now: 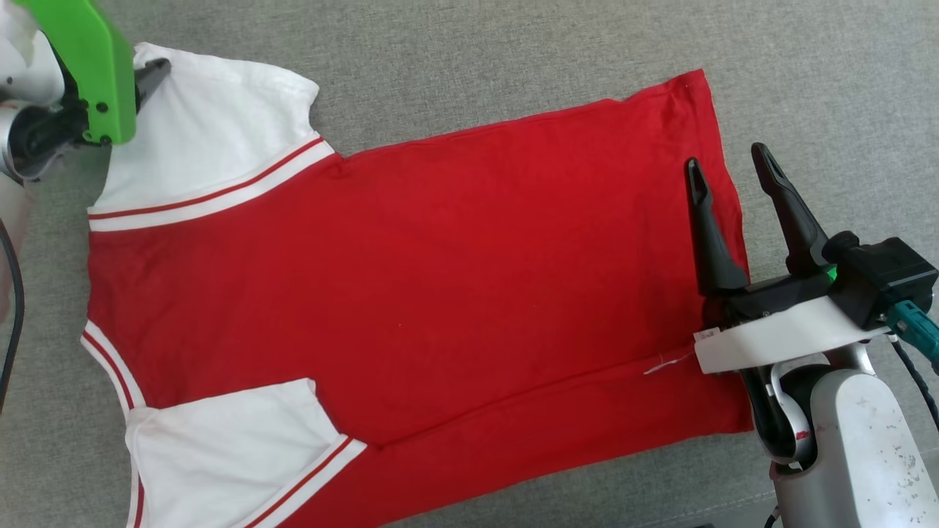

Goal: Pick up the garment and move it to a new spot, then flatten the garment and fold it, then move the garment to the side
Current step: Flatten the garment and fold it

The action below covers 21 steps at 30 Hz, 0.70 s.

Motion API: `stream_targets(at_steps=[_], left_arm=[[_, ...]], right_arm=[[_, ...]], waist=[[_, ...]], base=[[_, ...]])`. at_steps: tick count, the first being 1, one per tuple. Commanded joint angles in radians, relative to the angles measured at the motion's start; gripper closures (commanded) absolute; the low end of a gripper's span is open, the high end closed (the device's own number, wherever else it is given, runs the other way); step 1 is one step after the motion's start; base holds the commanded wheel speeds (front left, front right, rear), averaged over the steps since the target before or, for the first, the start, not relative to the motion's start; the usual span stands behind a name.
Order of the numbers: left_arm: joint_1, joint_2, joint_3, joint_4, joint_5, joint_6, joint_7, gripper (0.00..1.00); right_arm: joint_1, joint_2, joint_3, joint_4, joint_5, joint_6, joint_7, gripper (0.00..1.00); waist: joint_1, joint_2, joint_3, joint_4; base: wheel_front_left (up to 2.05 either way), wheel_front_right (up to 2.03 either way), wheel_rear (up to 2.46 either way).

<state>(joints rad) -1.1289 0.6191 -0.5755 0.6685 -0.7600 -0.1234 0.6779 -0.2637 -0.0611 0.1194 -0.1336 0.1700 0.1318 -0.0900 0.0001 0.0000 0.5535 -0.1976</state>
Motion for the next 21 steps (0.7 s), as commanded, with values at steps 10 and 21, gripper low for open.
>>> stream_targets(at_steps=[10,21], left_arm=[[0.018,-0.052,0.001,0.058,-0.13,-0.006,0.065,1.0],[0.077,-0.037,0.006,-0.017,-0.168,-0.007,-0.168,1.0]], right_arm=[[-0.02,0.009,-0.006,0.032,-0.003,-0.001,0.011,0.0],[0.002,-0.021,-0.037,0.043,-0.01,-0.001,0.058,0.0]], waist=[[-0.0001,0.0,-0.005,0.01],[-0.0001,0.0,-0.133,0.059]], base=[[0.0,0.0,0.0],[0.0,0.0,0.0]])
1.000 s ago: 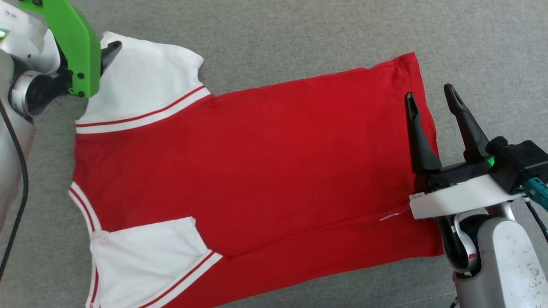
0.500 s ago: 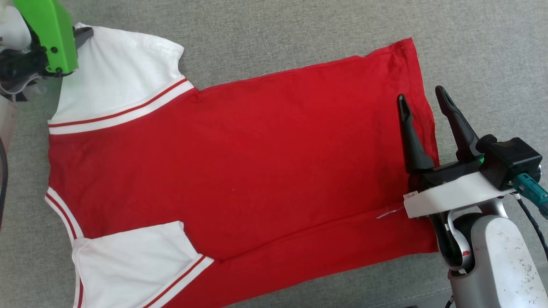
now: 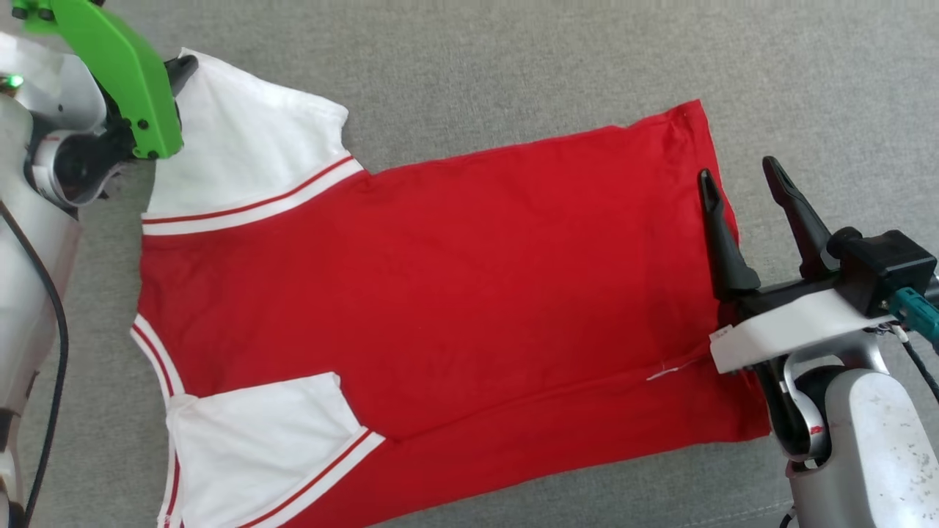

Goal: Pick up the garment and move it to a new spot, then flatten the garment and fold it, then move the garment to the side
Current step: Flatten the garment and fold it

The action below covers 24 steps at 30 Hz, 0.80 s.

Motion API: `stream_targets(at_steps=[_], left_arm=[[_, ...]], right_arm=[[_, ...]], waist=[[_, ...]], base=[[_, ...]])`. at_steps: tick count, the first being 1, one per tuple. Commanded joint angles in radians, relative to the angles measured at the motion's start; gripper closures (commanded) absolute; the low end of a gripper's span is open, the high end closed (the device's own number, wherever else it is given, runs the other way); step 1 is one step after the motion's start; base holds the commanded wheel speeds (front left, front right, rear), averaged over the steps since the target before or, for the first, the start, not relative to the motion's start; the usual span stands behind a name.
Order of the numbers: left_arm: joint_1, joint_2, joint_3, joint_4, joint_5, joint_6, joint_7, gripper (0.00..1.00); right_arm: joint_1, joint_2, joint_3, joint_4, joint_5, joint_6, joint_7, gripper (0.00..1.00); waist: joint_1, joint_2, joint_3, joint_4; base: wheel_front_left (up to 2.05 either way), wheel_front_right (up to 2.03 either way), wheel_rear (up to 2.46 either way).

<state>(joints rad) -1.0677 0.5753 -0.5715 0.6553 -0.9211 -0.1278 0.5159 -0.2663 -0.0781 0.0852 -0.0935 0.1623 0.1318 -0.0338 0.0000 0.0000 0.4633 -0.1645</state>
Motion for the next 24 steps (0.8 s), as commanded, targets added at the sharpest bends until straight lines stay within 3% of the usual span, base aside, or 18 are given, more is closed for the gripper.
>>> stream_targets(at_steps=[1,8,12,17,20,24], left_arm=[[0.026,0.01,0.0,-0.02,-0.016,-0.003,-0.027,1.0],[0.115,0.027,-0.012,-0.141,-0.064,-0.003,-0.094,1.0],[0.179,0.031,-0.008,-0.242,-0.093,0.008,-0.093,1.0],[0.257,0.059,-0.008,-0.41,-0.101,0.057,-0.085,1.0],[0.307,0.084,-0.002,-0.548,-0.087,0.109,-0.098,1.0],[0.347,0.092,-0.002,-0.661,-0.08,0.149,-0.105,1.0]], right_arm=[[0.01,-0.011,-0.007,0.004,-0.002,-0.001,0.014,0.0],[0.038,-0.08,-0.027,0.009,0.013,-0.001,0.181,0.0],[0.01,-0.159,-0.029,-0.009,0.036,-0.001,0.335,0.0],[-0.082,-0.275,-0.012,-0.013,0.119,-0.001,0.568,0.0],[-0.165,-0.391,0.04,0.009,0.175,-0.001,0.73,0.0],[-0.245,-0.437,0.059,0.061,0.234,-0.001,0.844,0.0]], waist=[[0.0,0.0,-0.056,0.033],[0.0,0.0,-0.122,0.085],[0.0,0.0,-0.127,0.116],[0.0,0.0,-0.109,0.152],[0.0,0.0,-0.08,0.183],[0.0,0.0,-0.046,0.214]], base=[[0.0,0.0,0.0],[0.0,0.0,0.0],[0.0,0.0,0.0],[0.0,0.0,0.0],[0.0,0.0,0.0],[0.0,0.0,0.0]])
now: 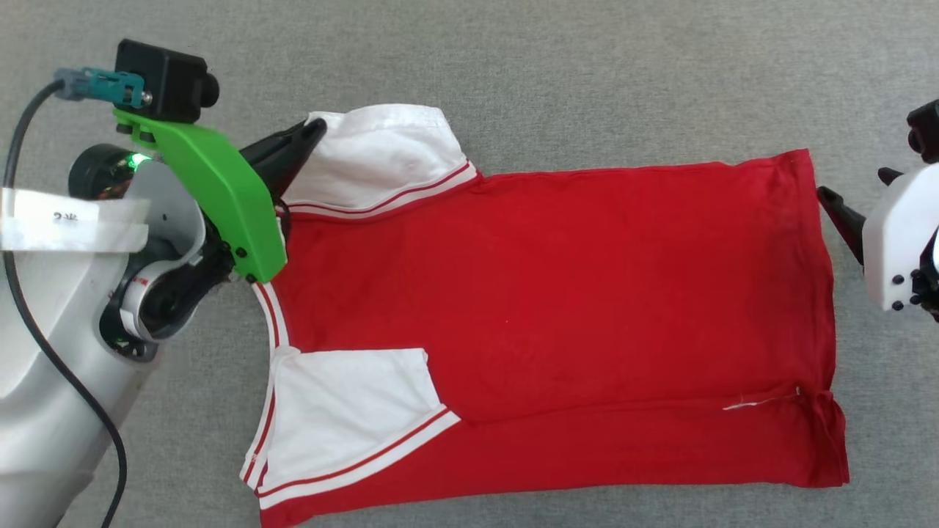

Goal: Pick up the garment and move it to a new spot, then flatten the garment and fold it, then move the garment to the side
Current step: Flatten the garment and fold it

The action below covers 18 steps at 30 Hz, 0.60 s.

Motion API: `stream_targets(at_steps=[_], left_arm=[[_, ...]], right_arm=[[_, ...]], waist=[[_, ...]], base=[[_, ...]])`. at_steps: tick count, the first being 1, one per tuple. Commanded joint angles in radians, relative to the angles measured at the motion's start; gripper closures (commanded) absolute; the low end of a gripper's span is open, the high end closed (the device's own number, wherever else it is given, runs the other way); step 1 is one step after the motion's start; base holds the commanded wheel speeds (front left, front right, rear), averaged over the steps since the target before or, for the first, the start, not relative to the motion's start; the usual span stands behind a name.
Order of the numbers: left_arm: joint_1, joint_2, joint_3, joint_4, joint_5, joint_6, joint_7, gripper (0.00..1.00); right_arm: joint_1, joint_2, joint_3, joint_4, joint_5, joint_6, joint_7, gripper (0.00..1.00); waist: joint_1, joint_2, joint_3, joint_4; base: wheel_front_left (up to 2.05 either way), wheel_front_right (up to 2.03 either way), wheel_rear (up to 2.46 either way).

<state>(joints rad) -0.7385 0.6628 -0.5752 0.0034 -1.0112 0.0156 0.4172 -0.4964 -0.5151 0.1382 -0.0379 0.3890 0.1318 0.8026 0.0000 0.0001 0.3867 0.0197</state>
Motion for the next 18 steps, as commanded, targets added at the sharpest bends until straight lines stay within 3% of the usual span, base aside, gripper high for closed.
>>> stream_targets(at_steps=[1,7,18], left_arm=[[0.025,0.007,0.001,-0.03,0.012,0.012,-0.007,1.0],[0.05,0.017,-0.009,-0.126,0.036,0.04,-0.011,1.0],[0.068,0.008,-0.026,-0.192,0.054,0.057,-0.024,1.0]], right_arm=[[-0.031,-0.007,0.012,0.019,0.016,-0.001,0.029,0.0],[-0.116,-0.045,0.058,0.107,0.032,-0.001,0.087,0.0],[-0.169,-0.068,0.164,0.244,0.055,-0.001,0.037,0.0]], waist=[[0.0,-0.0001,0.038,0.036],[0.0,-0.0001,0.077,0.075],[0.0,-0.0001,0.098,0.11]], base=[[0.0,0.0,0.0],[0.0,0.0,0.0],[0.0,0.0,0.0]])
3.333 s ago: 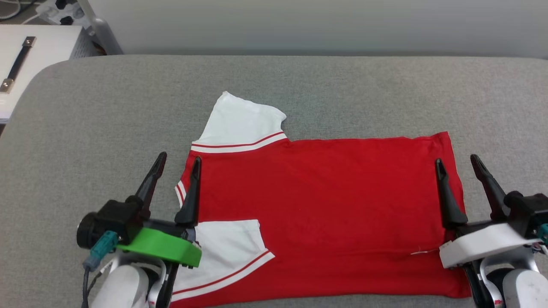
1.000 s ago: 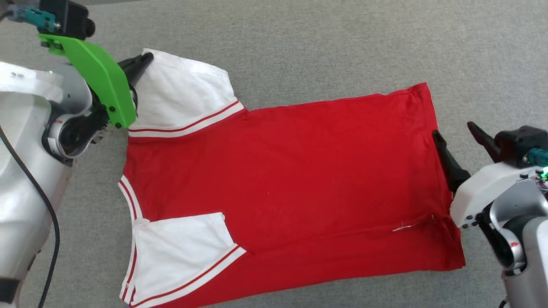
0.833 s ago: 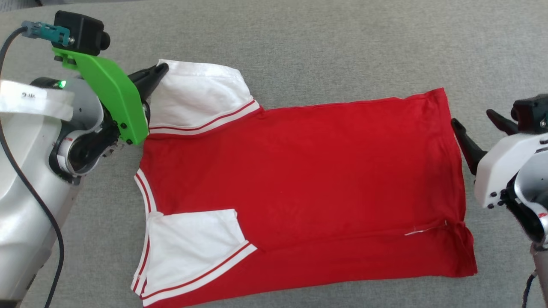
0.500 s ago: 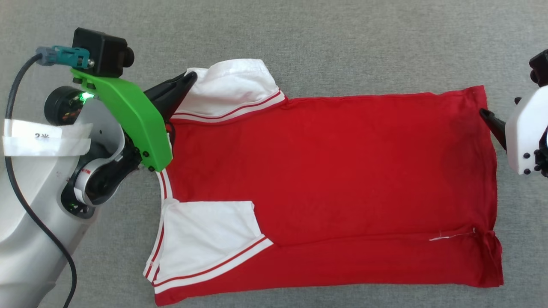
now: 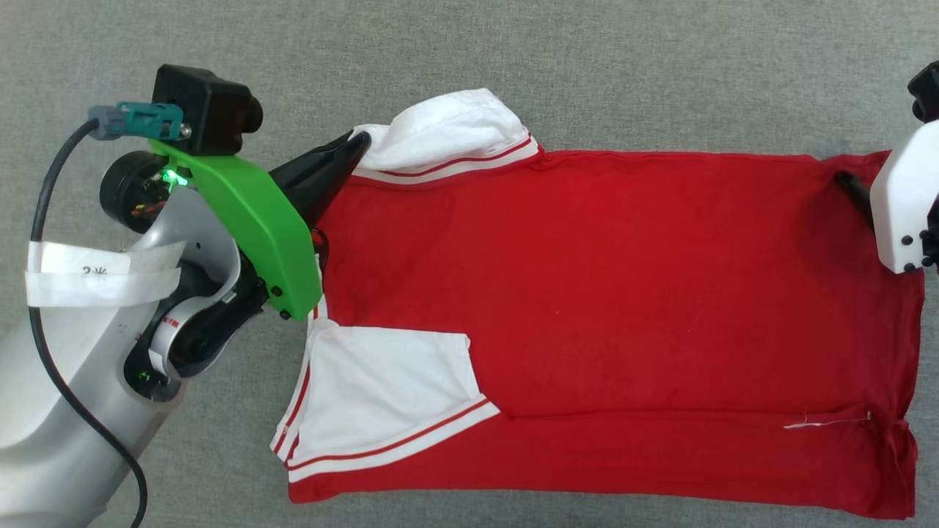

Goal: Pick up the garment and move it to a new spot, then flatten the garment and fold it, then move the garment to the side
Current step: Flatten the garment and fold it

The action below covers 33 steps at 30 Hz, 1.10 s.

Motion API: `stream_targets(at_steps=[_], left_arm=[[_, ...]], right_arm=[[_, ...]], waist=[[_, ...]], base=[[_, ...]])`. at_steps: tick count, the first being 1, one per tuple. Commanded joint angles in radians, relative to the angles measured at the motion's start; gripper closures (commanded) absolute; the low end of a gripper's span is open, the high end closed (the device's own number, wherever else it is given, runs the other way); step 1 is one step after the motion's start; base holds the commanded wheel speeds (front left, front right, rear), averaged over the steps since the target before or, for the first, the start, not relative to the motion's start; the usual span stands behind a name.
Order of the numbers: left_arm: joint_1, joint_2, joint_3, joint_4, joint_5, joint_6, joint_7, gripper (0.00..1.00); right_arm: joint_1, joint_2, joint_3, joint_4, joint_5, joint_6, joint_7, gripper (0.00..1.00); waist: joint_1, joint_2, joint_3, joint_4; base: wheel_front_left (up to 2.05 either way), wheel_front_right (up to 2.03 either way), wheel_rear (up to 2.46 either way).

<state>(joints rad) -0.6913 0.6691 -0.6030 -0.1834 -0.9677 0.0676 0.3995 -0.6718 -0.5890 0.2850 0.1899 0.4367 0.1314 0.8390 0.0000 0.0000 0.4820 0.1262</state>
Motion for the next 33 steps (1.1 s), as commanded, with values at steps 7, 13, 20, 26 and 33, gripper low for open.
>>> stream_targets(at_steps=[7,13,20,26,33], left_arm=[[0.034,0.0,0.001,0.007,0.008,0.008,-0.015,1.0],[0.06,-0.009,0.011,0.049,-0.004,0.014,-0.046,1.0],[0.109,-0.009,0.023,0.09,-0.016,0.023,-0.086,1.0],[0.165,-0.001,0.024,0.1,-0.028,0.036,-0.103,1.0],[0.261,0.013,0.021,0.077,-0.049,0.058,-0.122,1.0]], right_arm=[[0.02,0.004,0.09,0.068,0.024,-0.001,-0.031,1.0],[0.02,0.009,0.072,0.1,0.03,-0.001,-0.15,1.0],[0.061,0.024,0.015,0.119,0.065,-0.001,-0.284,1.0],[0.15,0.01,-0.025,0.086,0.106,-0.001,-0.383,1.0],[0.276,-0.001,-0.046,0.035,0.146,-0.001,-0.495,1.0]], waist=[[0.0,0.0,-0.004,0.006],[0.0,0.0,-0.054,-0.005],[0.0,0.0,-0.144,-0.018],[0.0,0.0,-0.214,-0.008],[0.0,0.0,-0.272,0.004]], base=[[0.0,0.0,0.0],[0.0,0.0,0.0],[0.0,0.0,0.0],[0.0,0.0,0.0],[0.0,0.0,0.0]])
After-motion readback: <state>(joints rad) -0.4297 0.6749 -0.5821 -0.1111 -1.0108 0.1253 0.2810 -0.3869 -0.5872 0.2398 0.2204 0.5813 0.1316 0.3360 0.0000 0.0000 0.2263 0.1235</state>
